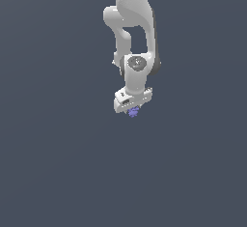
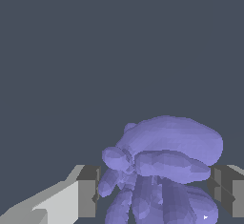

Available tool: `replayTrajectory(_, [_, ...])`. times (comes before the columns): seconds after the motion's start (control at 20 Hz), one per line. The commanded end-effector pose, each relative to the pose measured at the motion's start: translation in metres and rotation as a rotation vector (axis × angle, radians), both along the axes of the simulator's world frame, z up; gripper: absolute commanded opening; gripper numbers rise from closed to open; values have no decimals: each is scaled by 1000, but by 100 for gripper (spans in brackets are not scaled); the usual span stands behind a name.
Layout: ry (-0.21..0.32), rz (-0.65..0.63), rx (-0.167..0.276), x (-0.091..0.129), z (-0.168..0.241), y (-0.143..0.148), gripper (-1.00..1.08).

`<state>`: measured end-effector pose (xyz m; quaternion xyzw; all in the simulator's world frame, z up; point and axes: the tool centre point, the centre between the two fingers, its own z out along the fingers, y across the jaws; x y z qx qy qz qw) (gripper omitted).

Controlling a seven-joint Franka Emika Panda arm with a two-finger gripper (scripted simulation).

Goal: Pick up the object and move it to a goal position.

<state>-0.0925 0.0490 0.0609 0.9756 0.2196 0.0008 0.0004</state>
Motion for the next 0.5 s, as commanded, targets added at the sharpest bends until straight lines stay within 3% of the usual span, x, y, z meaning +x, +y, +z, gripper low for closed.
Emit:
replayTrajectory(0.0, [0,1,0,5,8,23,-100])
replayTrajectory(0.45, [1,1,0,28,44,120,-100])
